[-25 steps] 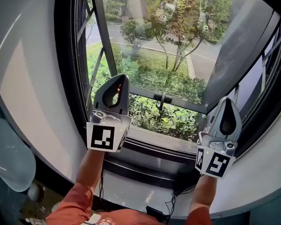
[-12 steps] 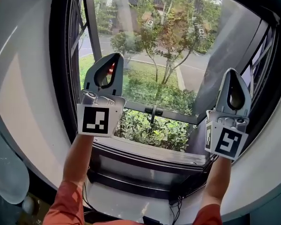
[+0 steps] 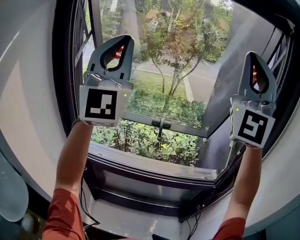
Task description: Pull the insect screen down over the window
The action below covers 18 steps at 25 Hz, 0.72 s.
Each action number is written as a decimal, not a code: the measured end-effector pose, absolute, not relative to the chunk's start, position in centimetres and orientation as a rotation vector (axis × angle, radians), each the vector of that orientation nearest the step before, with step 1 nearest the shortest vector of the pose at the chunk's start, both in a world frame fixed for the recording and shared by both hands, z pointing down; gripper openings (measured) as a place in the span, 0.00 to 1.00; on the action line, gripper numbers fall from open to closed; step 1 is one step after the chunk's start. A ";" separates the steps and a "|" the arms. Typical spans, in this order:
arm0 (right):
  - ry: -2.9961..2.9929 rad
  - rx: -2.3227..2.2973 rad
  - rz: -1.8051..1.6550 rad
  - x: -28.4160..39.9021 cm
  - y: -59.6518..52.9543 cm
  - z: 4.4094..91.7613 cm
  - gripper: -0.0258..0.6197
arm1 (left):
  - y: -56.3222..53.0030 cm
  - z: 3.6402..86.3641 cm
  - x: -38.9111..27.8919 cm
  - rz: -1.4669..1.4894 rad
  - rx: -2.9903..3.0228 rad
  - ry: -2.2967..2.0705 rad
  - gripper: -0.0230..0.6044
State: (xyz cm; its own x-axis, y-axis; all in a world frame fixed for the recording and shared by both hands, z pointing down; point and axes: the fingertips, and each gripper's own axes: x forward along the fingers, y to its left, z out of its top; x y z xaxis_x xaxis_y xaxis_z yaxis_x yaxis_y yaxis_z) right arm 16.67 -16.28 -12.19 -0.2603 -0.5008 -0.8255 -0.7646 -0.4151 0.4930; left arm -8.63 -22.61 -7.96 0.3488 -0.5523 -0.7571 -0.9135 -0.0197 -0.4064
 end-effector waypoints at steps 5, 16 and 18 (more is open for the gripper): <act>1.513 -1.780 1.818 16.8 -16.6 -14.6 0.05 | -22.3 -11.8 -8.6 0.468 -1.580 1.291 0.04; 1.344 -1.886 2.082 16.4 -16.6 -20.5 0.05 | -22.6 -18.3 -7.4 0.244 -1.305 1.287 0.04; 1.308 -1.928 2.125 16.8 -16.9 -21.3 0.05 | -22.7 -19.4 -7.6 0.218 -1.274 1.300 0.04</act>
